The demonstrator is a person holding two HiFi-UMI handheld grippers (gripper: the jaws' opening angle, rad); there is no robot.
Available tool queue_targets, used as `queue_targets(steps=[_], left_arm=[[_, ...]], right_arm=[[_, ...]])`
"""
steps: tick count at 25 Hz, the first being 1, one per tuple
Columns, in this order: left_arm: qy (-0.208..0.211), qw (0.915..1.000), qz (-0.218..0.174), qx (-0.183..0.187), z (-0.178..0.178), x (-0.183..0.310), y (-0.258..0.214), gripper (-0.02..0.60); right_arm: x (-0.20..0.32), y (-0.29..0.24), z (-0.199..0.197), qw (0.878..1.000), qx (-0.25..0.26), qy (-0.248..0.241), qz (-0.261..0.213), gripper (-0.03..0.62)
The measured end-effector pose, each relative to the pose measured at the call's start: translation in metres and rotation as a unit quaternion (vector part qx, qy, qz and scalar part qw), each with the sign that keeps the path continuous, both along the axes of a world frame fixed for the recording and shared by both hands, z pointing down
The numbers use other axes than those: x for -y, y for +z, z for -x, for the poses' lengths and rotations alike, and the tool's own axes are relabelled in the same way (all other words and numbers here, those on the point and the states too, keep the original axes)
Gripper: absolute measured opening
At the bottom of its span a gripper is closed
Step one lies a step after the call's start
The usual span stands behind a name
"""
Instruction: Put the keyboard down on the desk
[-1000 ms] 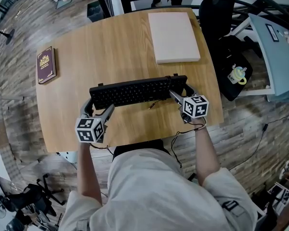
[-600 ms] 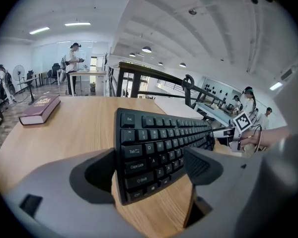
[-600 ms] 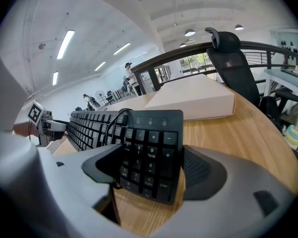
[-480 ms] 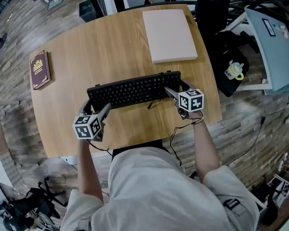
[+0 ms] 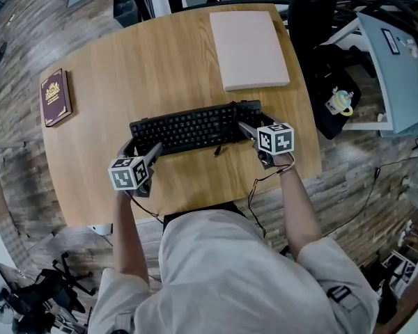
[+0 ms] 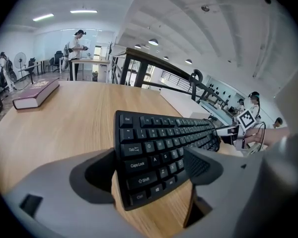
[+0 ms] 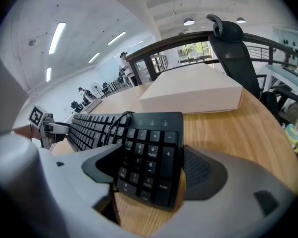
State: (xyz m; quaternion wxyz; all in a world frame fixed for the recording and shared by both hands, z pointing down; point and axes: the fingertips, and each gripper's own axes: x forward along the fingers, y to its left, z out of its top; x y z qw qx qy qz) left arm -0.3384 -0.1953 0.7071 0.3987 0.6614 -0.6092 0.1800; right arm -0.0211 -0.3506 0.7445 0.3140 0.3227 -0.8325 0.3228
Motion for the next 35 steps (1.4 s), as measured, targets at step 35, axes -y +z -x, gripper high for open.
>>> queue_targets(steps=[35], left_arm=[[-0.003, 0.9989, 0.046, -0.001, 0.007, 0.013, 0.031, 0.437]], right_arm=[[0.005, 0.018, 0.002, 0.998, -0.034, 0.01, 0.06, 0.371]])
